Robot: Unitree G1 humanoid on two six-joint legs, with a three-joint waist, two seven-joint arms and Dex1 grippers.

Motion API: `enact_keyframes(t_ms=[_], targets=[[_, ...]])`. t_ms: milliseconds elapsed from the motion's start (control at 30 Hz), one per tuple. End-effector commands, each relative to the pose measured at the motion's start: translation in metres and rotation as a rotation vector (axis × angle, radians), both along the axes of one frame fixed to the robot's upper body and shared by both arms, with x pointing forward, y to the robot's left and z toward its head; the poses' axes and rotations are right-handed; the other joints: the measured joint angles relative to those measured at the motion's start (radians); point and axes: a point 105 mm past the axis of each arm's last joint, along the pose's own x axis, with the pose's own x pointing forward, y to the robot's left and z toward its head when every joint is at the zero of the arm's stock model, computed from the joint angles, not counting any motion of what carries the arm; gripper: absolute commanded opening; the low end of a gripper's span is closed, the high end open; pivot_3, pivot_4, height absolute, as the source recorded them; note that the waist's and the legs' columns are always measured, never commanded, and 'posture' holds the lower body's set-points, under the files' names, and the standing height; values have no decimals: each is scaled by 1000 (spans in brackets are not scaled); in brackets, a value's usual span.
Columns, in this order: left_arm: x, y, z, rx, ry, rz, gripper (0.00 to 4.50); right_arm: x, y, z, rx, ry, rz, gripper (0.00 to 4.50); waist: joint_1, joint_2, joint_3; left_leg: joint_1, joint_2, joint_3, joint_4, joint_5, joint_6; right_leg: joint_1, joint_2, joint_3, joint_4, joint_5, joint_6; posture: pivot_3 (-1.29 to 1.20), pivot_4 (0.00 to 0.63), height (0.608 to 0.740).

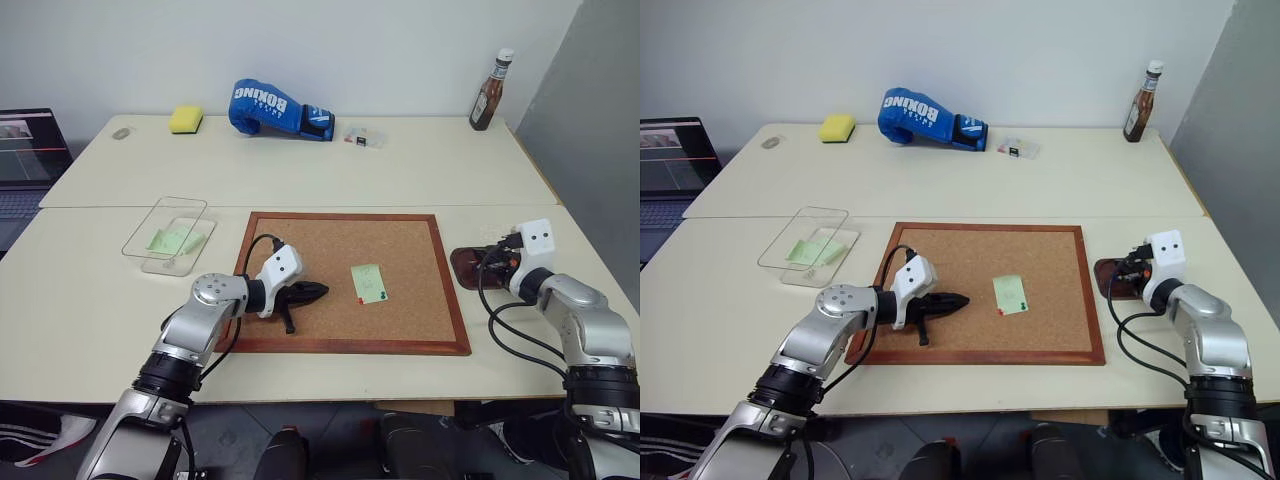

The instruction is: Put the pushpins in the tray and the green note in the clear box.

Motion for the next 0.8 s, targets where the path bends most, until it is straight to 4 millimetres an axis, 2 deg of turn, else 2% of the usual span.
enact_keyframes(t_ms=[33, 167, 233, 367, 467, 567, 800], targets=[[-12, 8, -31, 74, 123, 7, 0, 2, -4, 17, -1, -62, -1, 2547, 0, 0, 0, 0, 0, 0, 0, 0, 0, 0, 0, 0, 0, 0, 0, 0, 150, 740], [-12, 7, -31, 72, 124, 4, 0, 1, -3, 26, 5, -95, 15, 3303, 0, 0, 0, 0, 0, 0, 0, 0, 0, 0, 0, 0, 0, 0, 0, 0, 150, 740], [-12, 7, -31, 72, 124, 3, 0, -3, 6, 34, 16, -124, 81, 3707, 0, 0, 0, 0, 0, 0, 0, 0, 0, 0, 0, 0, 0, 0, 0, 0, 150, 740], [-12, 7, -30, 67, 123, 2, 0, -35, 55, 39, -20, -115, 440, 4488, 0, 0, 0, 0, 0, 0, -1, 0, 0, -1, 0, 0, -1, 0, 0, 0, 150, 740], [-12, 7, -29, 64, 123, 1, 0, -50, 79, 44, -12, -116, 592, 4488, -1, 0, 0, 0, 0, 0, -3, 0, 0, -1, 0, 0, -1, -2, 1, 0, 150, 740], [-11, 7, -29, 69, 119, 3, 0, -64, 105, 35, -73, -102, 754, 4488, -1, 0, 0, 0, 0, 0, -3, 0, 0, -1, 0, 0, -1, -2, 1, 0, 150, 740], [-13, 7, -31, 75, 123, 1, 0, -59, 141, 16, -77, -114, 890, 4488, 0, 0, 0, 0, 0, 0, -3, 0, 0, -1, 0, -1, -2, -2, 0, 0, 150, 740]])
